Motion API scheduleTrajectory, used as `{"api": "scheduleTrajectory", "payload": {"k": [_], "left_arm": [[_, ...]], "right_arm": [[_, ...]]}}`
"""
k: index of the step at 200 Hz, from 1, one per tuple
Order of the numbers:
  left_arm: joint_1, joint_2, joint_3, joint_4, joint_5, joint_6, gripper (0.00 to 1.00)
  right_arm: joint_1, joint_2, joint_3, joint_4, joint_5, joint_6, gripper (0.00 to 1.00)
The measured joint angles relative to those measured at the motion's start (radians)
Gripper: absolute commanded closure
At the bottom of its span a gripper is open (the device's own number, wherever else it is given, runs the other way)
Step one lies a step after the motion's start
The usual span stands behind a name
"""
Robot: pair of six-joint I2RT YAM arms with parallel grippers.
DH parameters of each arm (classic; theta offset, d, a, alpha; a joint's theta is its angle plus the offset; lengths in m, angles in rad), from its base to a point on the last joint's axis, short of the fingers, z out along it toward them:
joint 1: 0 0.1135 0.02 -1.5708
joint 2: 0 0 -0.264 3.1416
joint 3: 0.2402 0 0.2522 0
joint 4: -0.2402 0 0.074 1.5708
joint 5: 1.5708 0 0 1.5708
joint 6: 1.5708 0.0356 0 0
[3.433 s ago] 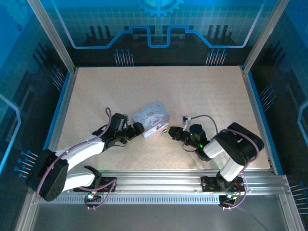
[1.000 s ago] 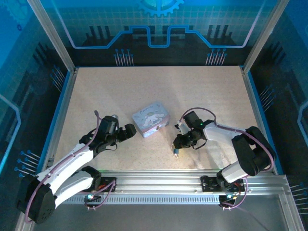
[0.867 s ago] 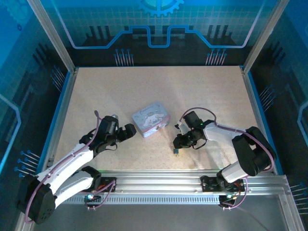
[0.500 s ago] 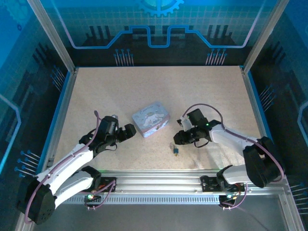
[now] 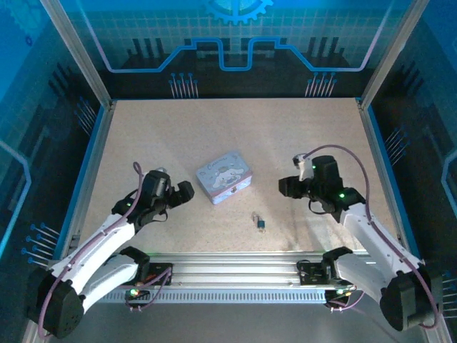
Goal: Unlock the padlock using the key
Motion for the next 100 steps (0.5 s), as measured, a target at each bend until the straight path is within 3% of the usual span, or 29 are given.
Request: {"api": "scheduleTrajectory", "payload": {"k": [39, 48, 100], "left_arm": [[0.061, 0.0, 0.051, 0.002, -0.075, 0.109, 0.01], [0.082, 0.0, 0.056, 0.01, -0.091, 0.132, 0.01], [0.166, 0.0, 0.055, 0.128, -0.17, 0.272, 0.01]], "right_arm": [[-0.102, -0.089, -0.043, 0.075, 0.061, -0.022, 0.13], [-0.126, -0.107, -0.06, 0.095, 0.069, -0.033, 0.0], [-0.24, -0.128, -0.123, 0.206, 0.116, -0.028, 0.0]]}}
